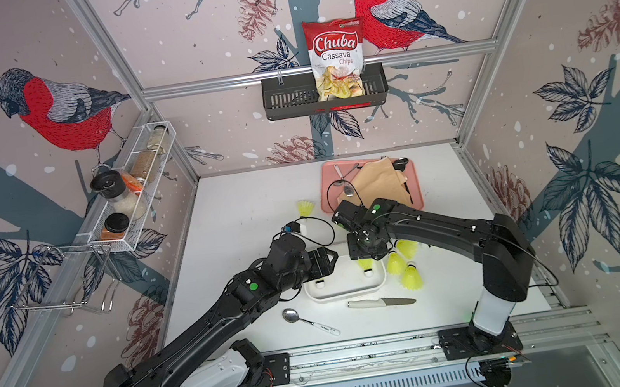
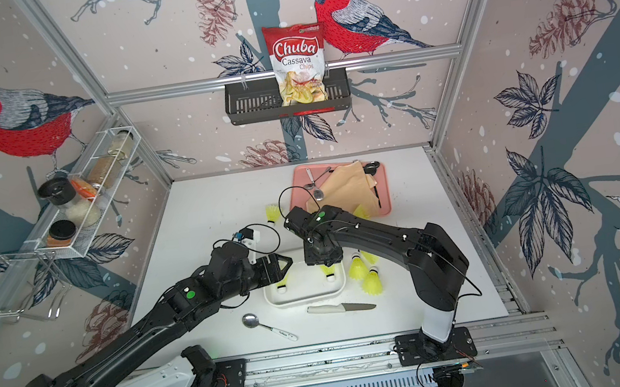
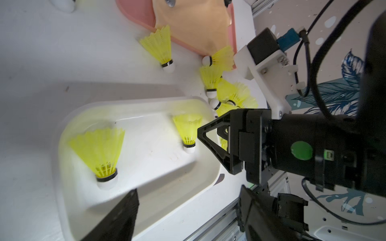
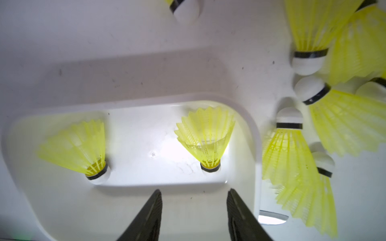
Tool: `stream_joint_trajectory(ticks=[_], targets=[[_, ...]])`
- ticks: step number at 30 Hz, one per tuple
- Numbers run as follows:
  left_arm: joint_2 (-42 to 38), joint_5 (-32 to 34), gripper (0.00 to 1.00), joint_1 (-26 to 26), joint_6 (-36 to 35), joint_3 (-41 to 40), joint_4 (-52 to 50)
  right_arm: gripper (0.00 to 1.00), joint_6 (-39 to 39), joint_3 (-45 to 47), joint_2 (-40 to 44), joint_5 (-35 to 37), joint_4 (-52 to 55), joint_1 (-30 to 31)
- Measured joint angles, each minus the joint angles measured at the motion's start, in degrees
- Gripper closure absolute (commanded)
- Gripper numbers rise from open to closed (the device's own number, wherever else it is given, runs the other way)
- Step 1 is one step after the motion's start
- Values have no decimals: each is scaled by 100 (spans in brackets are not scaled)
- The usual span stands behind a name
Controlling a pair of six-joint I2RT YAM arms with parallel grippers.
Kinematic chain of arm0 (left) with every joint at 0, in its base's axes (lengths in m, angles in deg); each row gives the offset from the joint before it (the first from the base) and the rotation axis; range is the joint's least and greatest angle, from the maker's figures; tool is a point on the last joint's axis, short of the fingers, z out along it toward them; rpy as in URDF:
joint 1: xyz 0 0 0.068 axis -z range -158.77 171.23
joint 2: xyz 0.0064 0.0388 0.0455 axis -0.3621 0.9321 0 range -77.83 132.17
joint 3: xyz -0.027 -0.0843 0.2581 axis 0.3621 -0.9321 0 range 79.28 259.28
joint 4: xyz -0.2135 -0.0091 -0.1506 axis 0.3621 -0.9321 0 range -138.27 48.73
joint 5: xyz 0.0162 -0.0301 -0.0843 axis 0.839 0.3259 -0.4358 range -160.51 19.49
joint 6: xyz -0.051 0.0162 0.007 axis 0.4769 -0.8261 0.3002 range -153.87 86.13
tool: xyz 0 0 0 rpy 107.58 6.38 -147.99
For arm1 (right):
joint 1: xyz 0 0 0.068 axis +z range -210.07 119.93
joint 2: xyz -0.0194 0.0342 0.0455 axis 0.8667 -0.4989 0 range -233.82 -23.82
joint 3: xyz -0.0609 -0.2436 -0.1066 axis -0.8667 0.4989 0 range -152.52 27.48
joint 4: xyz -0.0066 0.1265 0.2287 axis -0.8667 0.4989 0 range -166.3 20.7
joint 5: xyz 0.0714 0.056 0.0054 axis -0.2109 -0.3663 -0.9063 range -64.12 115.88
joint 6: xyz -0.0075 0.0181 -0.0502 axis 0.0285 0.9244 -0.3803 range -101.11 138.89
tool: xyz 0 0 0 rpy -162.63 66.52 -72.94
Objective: Put the shuttlecocks into the storage box
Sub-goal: Place the shuttlecock in the storage box, then pick up the shuttlecock at the center of the board.
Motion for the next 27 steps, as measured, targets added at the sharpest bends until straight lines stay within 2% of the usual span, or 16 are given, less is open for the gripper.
stream_joint_trajectory(ticks=[8,14,19,24,27], targets=[[896,-326,21,0,-245,638,629,47,-4,262,804,87,131,-822],[1731,-857,21,0,-348,964,1174,48,-7,1228,1652,92,-26,-1799],[2579,-1386,21,-2,-345,1228,1613,48,-20,2312,2332,-35,-350,-2879],[3390,-1768,22,17,-354,1770,1867,48,-2,3115,2662,-280,-855,-3797],[3845,-1985,22,48,-417,2074,1943,48,46,3440,2702,-483,-1150,-4026]])
